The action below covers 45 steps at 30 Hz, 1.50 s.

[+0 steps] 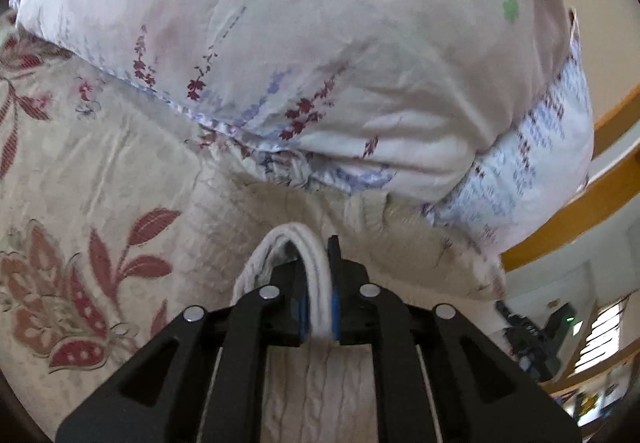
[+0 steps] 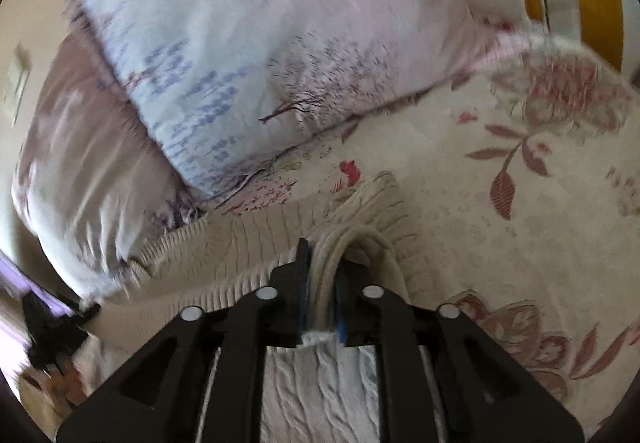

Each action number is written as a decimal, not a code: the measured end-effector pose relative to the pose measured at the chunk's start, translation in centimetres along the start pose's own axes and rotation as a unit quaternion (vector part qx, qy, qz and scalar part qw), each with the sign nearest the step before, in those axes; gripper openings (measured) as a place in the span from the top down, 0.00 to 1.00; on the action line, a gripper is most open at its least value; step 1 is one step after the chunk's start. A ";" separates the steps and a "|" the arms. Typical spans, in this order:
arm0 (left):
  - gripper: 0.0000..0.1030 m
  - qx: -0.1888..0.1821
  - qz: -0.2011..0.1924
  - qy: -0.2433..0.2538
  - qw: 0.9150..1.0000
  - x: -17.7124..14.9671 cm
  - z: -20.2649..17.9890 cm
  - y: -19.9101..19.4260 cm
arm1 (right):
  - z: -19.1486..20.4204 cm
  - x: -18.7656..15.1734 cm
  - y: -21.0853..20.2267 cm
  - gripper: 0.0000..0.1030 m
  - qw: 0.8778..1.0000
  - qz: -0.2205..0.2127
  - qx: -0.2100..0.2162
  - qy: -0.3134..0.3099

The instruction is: Fold small clothes

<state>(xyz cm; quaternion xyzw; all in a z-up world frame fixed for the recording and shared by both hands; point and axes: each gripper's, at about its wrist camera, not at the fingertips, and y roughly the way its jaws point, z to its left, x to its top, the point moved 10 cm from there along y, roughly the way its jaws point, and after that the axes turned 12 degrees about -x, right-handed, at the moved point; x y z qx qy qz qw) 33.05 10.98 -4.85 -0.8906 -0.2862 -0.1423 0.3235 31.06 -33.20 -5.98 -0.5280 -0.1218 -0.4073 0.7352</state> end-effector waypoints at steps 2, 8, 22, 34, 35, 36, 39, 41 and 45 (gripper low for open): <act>0.75 -0.008 -0.014 -0.020 1.000 0.7 0.2 0.2 | 0.4 0.7 0.3 0.72 1.000 0.001 0.011 0.011; 0.58 -0.018 -0.046 -0.046 0.998 1.9 0.6 -1.4 | 1.7 2.0 -1.4 0.58 0.999 -0.032 0.017 -0.001; 0.58 0.044 0.006 0.052 0.998 -3.4 0.8 -6.3 | -3.5 -2.9 -5.4 0.64 0.993 -0.042 -0.050 -0.099; 0.69 0.060 0.046 0.056 0.996 -6.7 2.0 -5.5 | -3.9 -5.7 -3.9 0.85 0.983 -0.019 -0.084 -0.161; 0.74 0.062 0.048 0.058 0.995 -6.8 2.0 -5.4 | -3.9 -5.7 -4.0 0.88 0.983 -0.021 -0.084 -0.162; 0.81 0.065 0.050 0.059 0.995 -6.9 2.1 -5.4 | -3.8 -5.7 -4.3 0.89 0.983 -0.027 -0.084 -0.162; 0.92 0.058 0.056 0.053 0.995 -7.2 2.2 -5.4 | -3.6 -5.6 -5.1 0.90 0.983 -0.038 -0.083 -0.162; 0.92 0.053 0.056 0.050 0.996 -7.3 2.3 -5.6 | -3.5 -5.7 -5.8 0.90 0.982 -0.045 -0.084 -0.162; 0.93 0.045 0.057 0.058 0.996 -7.2 2.0 -6.4 | -3.4 -6.0 -6.5 0.90 0.981 -0.046 -0.090 -0.163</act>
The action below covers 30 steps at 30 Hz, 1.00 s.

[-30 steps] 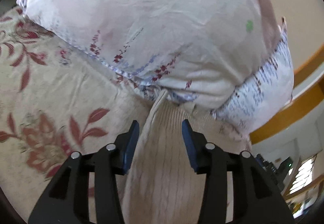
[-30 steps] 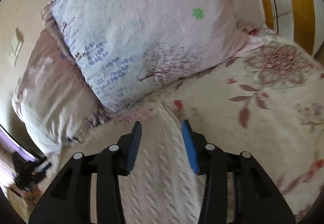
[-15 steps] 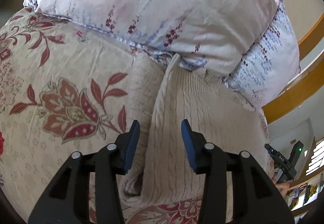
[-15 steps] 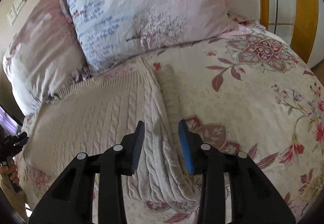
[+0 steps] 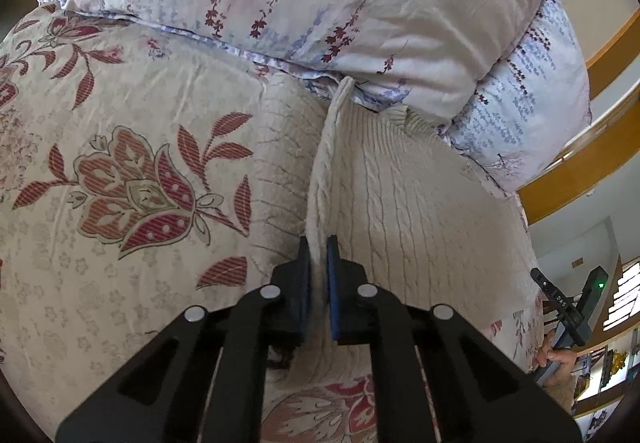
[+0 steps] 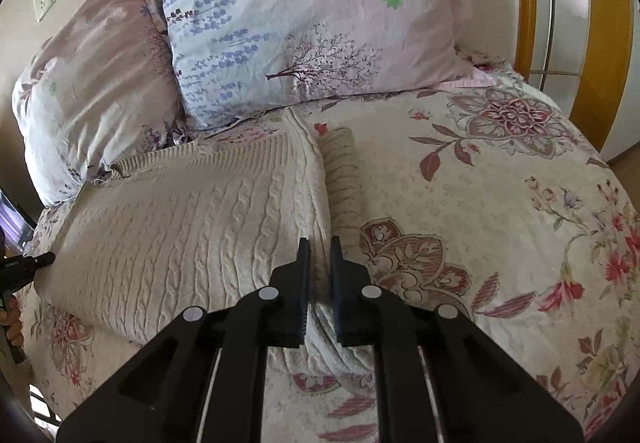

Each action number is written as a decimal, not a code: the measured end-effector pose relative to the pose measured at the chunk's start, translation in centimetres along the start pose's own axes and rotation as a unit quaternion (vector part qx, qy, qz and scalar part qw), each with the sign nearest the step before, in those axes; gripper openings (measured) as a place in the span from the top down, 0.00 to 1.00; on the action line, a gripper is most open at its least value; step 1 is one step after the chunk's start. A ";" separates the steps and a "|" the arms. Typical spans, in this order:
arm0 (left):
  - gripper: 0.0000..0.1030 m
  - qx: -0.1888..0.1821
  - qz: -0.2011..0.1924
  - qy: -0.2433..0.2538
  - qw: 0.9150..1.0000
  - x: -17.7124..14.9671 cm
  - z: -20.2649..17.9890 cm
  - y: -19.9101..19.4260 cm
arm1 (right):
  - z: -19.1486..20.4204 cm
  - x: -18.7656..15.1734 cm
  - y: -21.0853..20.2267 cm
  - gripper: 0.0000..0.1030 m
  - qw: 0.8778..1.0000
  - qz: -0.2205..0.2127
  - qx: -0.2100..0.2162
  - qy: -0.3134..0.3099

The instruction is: Fold small clothes

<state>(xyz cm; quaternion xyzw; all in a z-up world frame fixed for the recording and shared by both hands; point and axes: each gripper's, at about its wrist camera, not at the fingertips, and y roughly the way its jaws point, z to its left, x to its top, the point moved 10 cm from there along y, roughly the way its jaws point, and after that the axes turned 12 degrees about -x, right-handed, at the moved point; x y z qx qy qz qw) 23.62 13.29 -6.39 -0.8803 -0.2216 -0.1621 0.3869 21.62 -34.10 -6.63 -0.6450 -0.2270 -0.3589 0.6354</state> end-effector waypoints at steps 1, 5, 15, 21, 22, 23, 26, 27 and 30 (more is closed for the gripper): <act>0.93 -0.002 0.000 0.001 1.000 0.0 0.0 -0.2 | 0.0 -0.2 -0.1 0.90 1.000 0.003 0.000 0.001; 0.93 -0.010 0.002 0.000 1.000 -0.4 0.2 -0.9 | -0.3 -0.7 -0.3 0.90 1.000 0.010 0.000 0.013; 0.89 -0.005 0.000 -0.010 1.000 -0.8 1.1 -0.5 | -0.6 -0.4 3.6 0.90 0.998 0.031 -0.056 -0.005; 0.66 0.002 -0.027 0.021 0.999 0.5 -0.7 -1.7 | 0.1 0.8 1.0 0.68 0.998 0.007 -0.055 0.004; 0.65 0.004 -0.040 0.034 0.999 1.0 -1.4 -2.2 | 0.8 1.2 0.6 0.61 0.999 -0.002 -0.049 -0.001; 0.62 0.004 -0.047 0.047 0.998 1.2 -2.1 -2.4 | 1.6 1.4 0.2 0.58 0.999 -0.009 -0.042 -0.009; 0.51 -0.001 -0.049 0.086 0.995 1.3 -4.5 -1.9 | 5.4 1.2 0.0 0.56 0.999 -0.008 -0.006 -0.049; 0.51 0.000 -0.044 0.095 0.995 1.2 -5.1 -1.3 | 6.2 1.0 0.2 0.56 0.998 -0.005 -0.001 -0.058; 0.50 0.011 -0.022 0.110 0.994 0.6 -6.0 0.7 | 8.9 0.4 1.3 0.56 0.996 0.008 0.010 -0.087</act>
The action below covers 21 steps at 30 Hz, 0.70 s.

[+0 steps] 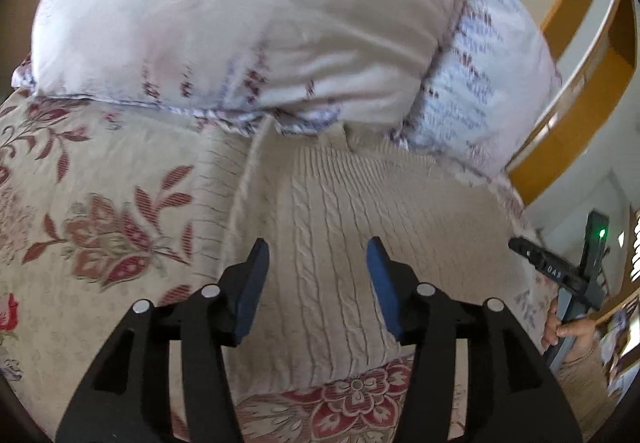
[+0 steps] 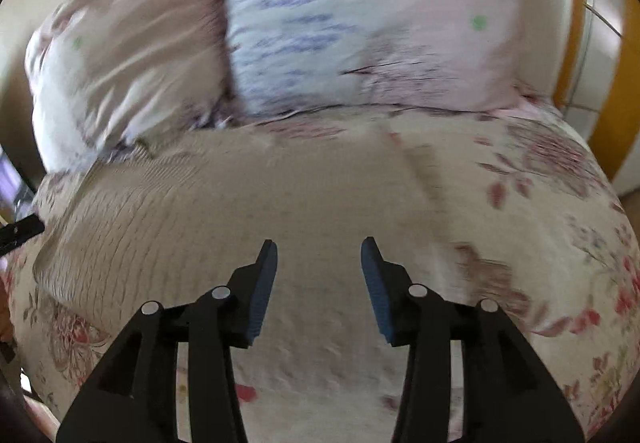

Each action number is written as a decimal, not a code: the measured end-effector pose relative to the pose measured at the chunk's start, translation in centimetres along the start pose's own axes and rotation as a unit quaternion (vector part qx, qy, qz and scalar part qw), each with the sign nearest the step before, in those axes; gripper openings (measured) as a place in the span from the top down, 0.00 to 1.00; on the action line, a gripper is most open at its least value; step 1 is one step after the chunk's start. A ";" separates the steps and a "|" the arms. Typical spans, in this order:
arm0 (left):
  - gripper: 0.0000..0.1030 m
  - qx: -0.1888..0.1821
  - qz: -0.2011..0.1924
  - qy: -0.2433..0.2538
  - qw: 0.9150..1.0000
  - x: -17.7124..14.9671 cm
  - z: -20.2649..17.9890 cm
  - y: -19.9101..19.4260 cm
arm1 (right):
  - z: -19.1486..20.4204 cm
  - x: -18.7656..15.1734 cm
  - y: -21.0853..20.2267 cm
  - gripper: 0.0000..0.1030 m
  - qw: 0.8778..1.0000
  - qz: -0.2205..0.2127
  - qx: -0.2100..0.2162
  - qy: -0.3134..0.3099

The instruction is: Fold small clothes

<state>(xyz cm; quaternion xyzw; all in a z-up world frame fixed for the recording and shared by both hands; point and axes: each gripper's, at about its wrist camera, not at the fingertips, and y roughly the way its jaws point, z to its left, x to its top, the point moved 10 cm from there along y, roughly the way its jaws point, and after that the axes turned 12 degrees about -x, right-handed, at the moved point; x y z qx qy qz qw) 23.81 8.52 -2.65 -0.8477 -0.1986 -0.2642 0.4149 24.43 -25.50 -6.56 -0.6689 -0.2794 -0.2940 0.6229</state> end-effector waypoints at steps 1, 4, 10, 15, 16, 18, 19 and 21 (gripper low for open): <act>0.50 0.005 0.011 -0.002 1.000 -0.3 0.1 0.7 | 0.5 -0.2 0.4 0.54 1.000 0.006 0.002 -0.003; 0.50 0.023 0.035 -0.021 0.999 -1.4 1.6 1.9 | 1.3 -1.6 2.3 0.39 0.999 0.031 -0.010 -0.026; 0.50 0.023 0.038 -0.015 0.999 -2.2 1.9 1.9 | 1.4 -2.3 2.0 0.38 0.999 0.015 -0.020 -0.039; 0.46 -0.046 0.013 -0.078 0.996 -1.0 2.4 -0.1 | 1.5 -1.5 1.2 0.35 0.999 0.023 -0.024 -0.019; 0.45 -0.048 -0.001 -0.095 0.994 -0.4 3.2 -0.8 | 1.8 -1.4 0.9 0.33 1.000 0.019 -0.016 -0.013; 0.44 -0.037 -0.017 -0.116 0.992 0.5 4.9 -1.7 | 2.6 -0.9 0.7 0.33 1.000 0.011 -0.005 -0.007; 0.44 -0.030 -0.022 -0.131 0.991 0.9 5.8 -1.8 | 3.2 -0.7 0.9 0.33 1.000 0.010 -0.004 -0.010; 0.44 -0.028 -0.024 -0.158 0.987 1.2 7.2 -1.9 | 4.1 -0.5 1.2 0.33 1.000 0.013 -0.001 -0.012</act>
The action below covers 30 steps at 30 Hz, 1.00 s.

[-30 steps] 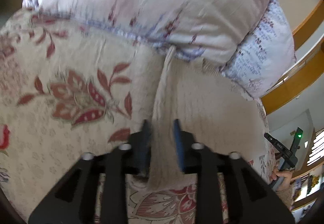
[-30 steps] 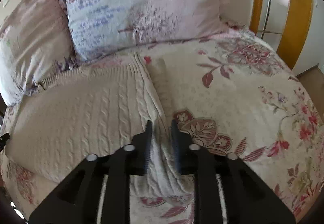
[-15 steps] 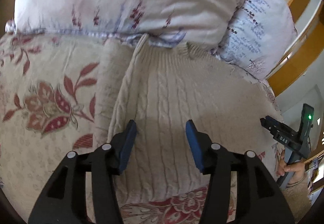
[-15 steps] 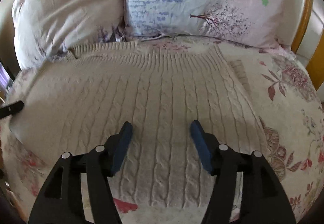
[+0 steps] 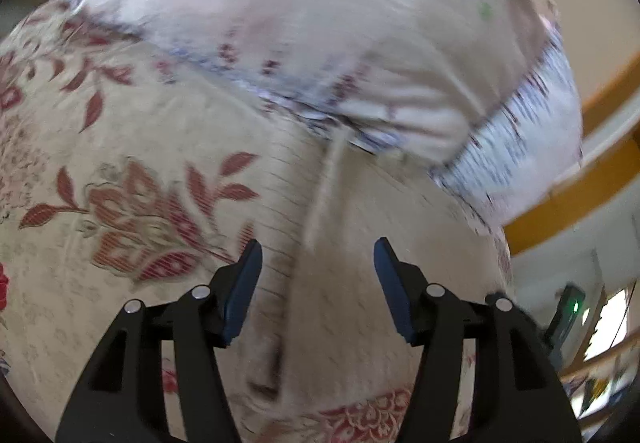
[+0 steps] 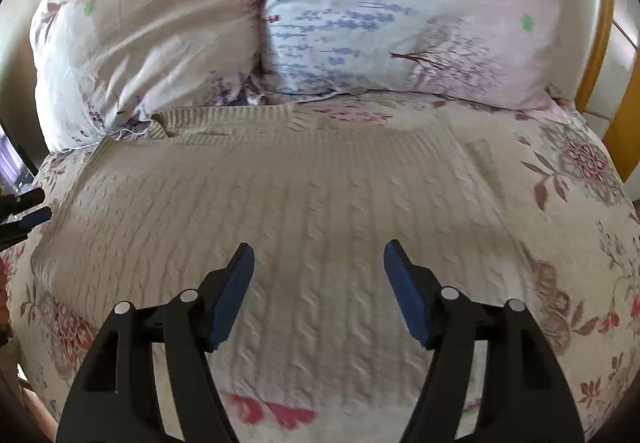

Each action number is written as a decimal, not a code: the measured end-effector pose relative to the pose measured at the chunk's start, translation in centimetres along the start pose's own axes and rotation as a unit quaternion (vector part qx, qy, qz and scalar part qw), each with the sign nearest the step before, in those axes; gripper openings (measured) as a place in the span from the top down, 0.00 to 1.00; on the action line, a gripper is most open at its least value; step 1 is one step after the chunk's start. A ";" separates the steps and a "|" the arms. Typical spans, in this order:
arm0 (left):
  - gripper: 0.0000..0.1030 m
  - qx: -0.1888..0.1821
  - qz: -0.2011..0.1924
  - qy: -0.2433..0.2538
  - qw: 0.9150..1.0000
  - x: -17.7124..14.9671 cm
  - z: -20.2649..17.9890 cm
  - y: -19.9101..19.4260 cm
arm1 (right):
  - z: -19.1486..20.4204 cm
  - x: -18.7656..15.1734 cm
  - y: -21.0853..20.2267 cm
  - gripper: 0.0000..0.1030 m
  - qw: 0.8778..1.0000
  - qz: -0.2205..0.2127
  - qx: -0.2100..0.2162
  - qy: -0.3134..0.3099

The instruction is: Fold small clothes

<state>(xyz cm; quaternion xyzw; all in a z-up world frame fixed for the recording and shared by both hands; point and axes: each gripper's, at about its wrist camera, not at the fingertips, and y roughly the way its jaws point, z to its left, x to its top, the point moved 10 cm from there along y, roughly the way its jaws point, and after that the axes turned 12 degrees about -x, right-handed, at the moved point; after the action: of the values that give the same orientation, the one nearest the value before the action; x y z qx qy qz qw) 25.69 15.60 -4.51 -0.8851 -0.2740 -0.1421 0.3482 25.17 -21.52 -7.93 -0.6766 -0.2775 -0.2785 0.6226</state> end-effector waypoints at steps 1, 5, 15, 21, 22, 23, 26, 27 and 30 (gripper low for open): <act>0.44 -0.003 0.002 -0.020 1.000 0.3 0.7 0.1 | 0.6 0.1 0.2 0.33 1.000 0.004 0.003 -0.001; 0.44 -0.016 0.004 -0.064 0.998 0.6 2.0 0.8 | 2.1 0.6 0.6 0.33 1.000 -0.001 0.002 -0.009; 0.44 -0.028 0.007 -0.078 0.997 0.7 1.6 2.7 | 3.3 0.5 1.6 0.28 0.999 0.000 -0.013 -0.034; 0.44 -0.033 0.014 -0.075 0.997 0.4 0.5 3.8 | 3.4 0.4 1.8 0.26 0.999 -0.002 -0.012 -0.039; 0.45 -0.034 0.014 -0.077 0.996 0.3 0.5 3.9 | 3.5 0.4 1.8 0.26 0.999 -0.003 -0.013 -0.040; 0.47 -0.035 0.014 -0.080 0.996 0.3 0.4 4.0 | 3.5 0.4 1.8 0.25 0.999 -0.003 -0.013 -0.040; 0.54 -0.038 0.014 -0.086 0.996 0.2 0.5 4.3 | 3.5 0.4 1.9 0.25 0.999 -0.003 -0.011 -0.039; 0.56 -0.038 0.015 -0.087 0.995 0.2 0.6 4.3 | 3.5 0.4 1.9 0.25 0.999 -0.003 -0.010 -0.039; 0.65 -0.037 0.017 -0.092 0.995 0.0 0.6 4.6 | 3.6 0.3 1.9 0.24 0.999 -0.005 -0.010 -0.040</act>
<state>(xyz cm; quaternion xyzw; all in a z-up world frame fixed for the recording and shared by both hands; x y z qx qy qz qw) 28.45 13.26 -7.42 -0.9113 -0.2842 -0.0645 0.2908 26.86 -18.10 -9.20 -0.6920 -0.3028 -0.2573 0.6027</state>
